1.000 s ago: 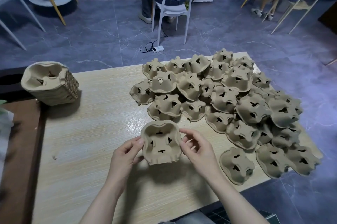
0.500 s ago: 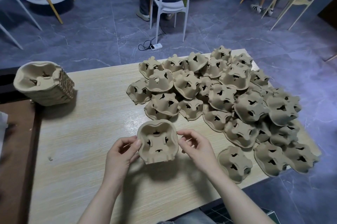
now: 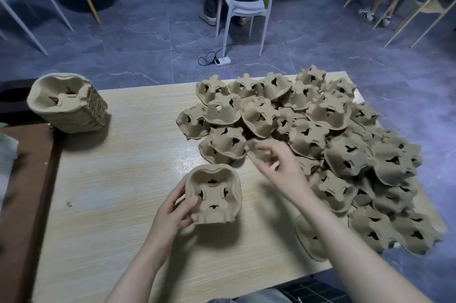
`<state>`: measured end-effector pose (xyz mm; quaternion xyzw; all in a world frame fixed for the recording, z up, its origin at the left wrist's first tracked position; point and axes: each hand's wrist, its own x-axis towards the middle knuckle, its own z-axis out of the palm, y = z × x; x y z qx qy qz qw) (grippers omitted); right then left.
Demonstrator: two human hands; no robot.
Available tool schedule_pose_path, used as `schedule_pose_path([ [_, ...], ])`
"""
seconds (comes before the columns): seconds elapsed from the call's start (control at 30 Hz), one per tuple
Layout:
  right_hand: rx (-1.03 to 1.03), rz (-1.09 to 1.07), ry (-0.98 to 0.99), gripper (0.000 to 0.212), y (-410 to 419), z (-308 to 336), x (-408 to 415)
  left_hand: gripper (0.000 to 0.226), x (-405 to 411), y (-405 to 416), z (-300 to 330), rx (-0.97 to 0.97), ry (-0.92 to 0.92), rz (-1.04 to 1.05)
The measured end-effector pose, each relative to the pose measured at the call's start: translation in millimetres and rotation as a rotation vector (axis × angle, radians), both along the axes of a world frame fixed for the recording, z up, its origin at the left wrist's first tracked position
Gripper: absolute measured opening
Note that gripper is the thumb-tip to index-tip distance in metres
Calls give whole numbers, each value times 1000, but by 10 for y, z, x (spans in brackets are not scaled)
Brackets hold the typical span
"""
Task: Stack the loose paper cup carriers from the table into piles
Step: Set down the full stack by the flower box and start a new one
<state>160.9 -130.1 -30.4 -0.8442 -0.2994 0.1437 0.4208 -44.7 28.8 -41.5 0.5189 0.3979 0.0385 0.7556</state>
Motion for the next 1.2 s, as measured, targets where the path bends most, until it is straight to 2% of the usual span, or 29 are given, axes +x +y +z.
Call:
schedule_pose_path([
  [0.2,-165,-49,-197,42,314,84,837,40,22,-7,7,-22,53,7],
  [0.5,-526,-27,-189,63,633,-83,1296,38,47,-60,33,-28,81,30],
  [0.63,-474,-33,-193,73,574,-82,1249,49,42,-51,53,-31,78,14],
  [0.77,-407,-19,-230,96,471,13,1102,51,45,-46,41,-30,79,23],
  [0.9,-360,-40,-202,114,348,150,886,45,41,-36,37,-28,96,15],
  [0.97,-391,-44,-163,116,283,200,785,36,39,-26,27,-25,112,18],
  [1.07,-412,-64,-94,108,153,218,628,35,36,-13,25,-25,127,8],
  [1.2,-310,-160,-25,83,3,213,368,37,34,-5,58,-22,123,-16],
])
